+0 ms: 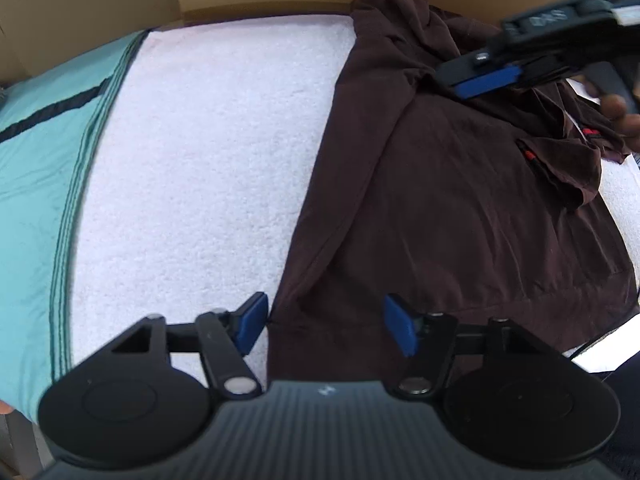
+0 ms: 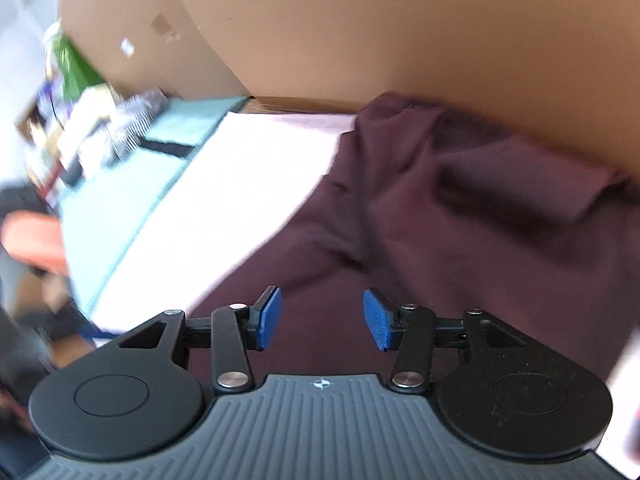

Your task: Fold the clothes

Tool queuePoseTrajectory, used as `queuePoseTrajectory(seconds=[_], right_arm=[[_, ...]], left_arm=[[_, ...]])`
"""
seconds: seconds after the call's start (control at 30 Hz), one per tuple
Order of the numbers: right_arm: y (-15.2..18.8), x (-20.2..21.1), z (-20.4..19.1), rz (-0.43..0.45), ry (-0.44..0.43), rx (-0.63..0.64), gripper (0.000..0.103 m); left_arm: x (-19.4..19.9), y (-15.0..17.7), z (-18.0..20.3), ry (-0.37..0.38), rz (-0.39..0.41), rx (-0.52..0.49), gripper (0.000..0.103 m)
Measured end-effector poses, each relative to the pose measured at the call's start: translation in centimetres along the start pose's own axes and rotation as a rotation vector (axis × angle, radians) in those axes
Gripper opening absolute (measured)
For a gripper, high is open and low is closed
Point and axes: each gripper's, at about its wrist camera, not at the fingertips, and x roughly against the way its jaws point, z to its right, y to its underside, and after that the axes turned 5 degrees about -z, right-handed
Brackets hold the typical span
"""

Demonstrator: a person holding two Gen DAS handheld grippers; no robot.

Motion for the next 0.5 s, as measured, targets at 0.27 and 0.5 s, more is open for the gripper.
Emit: queuePoseTrajectory(seconds=[0.27, 0.5], right_arm=[[-1.7, -4.7, 1.3, 0.020, -0.004, -0.242, 0.040], [-2.4, -3.0, -0.9, 0.116, 0.062, -0.190, 0.004]], left_arm=[[-0.8, 0.3, 0.4, -0.003, -0.005, -0.066, 0.017], [0.7, -0.7, 3.0, 0.087, -0.013, -0.159, 0.006]])
